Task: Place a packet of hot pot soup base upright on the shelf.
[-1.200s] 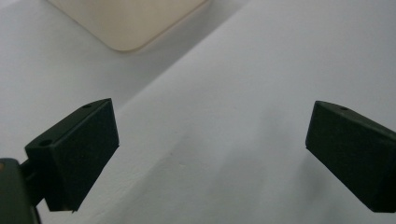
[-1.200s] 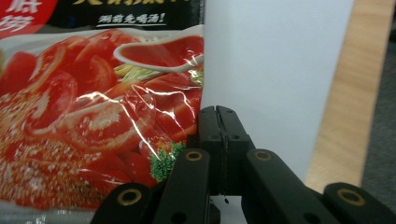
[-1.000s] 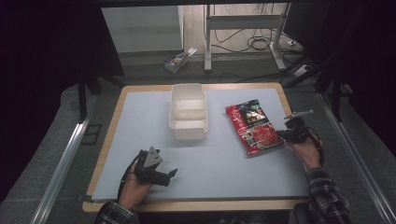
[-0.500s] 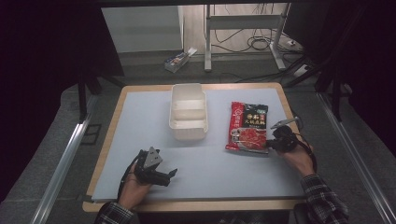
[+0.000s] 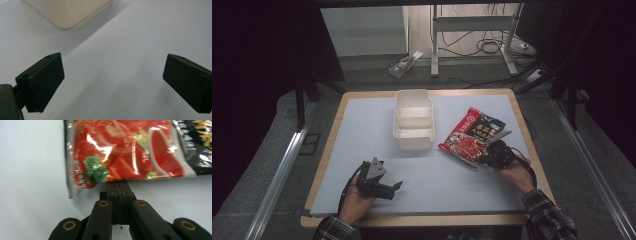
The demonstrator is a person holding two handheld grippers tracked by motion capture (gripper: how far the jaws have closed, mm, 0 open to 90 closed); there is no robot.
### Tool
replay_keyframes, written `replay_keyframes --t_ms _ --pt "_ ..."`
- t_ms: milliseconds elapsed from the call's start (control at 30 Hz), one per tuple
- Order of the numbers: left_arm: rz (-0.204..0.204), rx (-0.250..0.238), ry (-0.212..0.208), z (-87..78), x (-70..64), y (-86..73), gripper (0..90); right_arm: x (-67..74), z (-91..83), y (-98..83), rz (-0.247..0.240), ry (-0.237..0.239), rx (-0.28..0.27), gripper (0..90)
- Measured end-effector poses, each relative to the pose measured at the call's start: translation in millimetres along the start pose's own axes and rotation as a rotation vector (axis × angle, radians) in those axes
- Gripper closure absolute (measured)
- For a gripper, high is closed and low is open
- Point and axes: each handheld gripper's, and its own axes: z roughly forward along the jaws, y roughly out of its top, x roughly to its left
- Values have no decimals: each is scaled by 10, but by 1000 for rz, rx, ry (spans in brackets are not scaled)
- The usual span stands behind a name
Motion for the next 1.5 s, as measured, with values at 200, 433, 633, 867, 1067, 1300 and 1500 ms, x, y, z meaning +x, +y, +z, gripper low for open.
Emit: replay_keyframes --t_ms 200,433,633,867,1067,1300,1500 --pt "10 9 8 9 -10 2 40 -251 -198 -70 85 -52 -84 894" --pt "30 14 17 11 -25 7 41 -594 -215 105 140 -127 -156 869" --pt "31 14 18 11 -23 7 42 -929 25 533 167 -225 -180 889" --pt "24 13 22 8 -8 0 50 -1258 449 865 196 -279 -121 884" --pt "12 12 17 7 2 0 52 -1254 602 912 190 -246 -66 897" --pt "-4 21 -5 24 -15 28 53 -1091 553 834 209 -197 -80 898" --pt "-30 29 -47 56 -59 81 53 -826 515 790 170 -163 -67 898"
